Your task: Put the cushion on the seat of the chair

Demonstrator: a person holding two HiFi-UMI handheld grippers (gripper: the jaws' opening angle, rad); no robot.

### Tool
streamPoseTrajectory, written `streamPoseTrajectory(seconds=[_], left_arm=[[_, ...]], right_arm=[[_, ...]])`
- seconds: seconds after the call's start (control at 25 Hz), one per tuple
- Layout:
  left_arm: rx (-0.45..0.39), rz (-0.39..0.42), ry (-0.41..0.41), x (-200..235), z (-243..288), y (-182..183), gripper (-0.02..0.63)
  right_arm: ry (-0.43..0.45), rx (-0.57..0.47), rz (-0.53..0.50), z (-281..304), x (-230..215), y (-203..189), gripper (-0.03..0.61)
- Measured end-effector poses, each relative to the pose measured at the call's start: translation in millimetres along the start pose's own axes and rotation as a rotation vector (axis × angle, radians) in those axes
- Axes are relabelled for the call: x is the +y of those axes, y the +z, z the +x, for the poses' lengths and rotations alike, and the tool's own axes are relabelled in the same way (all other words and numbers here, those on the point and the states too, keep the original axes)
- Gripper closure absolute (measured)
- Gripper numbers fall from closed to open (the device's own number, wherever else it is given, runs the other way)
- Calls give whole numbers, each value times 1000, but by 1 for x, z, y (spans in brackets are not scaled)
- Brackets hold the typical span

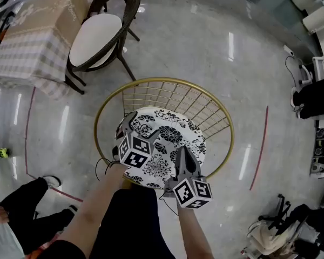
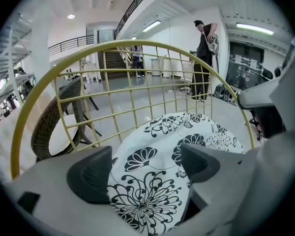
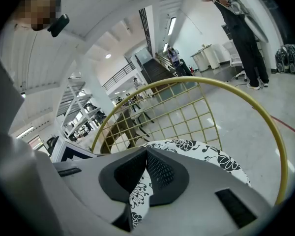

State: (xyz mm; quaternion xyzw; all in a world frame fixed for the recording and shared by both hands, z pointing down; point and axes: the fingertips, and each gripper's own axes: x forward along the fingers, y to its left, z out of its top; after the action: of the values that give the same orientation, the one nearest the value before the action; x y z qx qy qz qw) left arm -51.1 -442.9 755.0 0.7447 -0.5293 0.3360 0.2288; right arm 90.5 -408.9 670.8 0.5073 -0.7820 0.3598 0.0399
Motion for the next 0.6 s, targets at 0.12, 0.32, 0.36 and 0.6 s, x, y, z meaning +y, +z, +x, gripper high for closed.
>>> streamPoseTrajectory(seconds=[0.12, 0.32, 0.36, 0.6], left_arm=[[-42, -43, 4, -5, -17, 7, 177], [-143, -142, 6, -11, -57, 29, 338], [-167, -154, 6, -12, -66, 35, 363], [-262, -221, -4, -17, -120, 67, 508]], right_arm=[[-4, -6, 9, -7, 3, 3, 575], [-11, -20, 17, -24, 13, 16, 575], [-11, -23, 18, -28, 16, 18, 575], [-8, -62, 23, -58, 37, 37, 575]])
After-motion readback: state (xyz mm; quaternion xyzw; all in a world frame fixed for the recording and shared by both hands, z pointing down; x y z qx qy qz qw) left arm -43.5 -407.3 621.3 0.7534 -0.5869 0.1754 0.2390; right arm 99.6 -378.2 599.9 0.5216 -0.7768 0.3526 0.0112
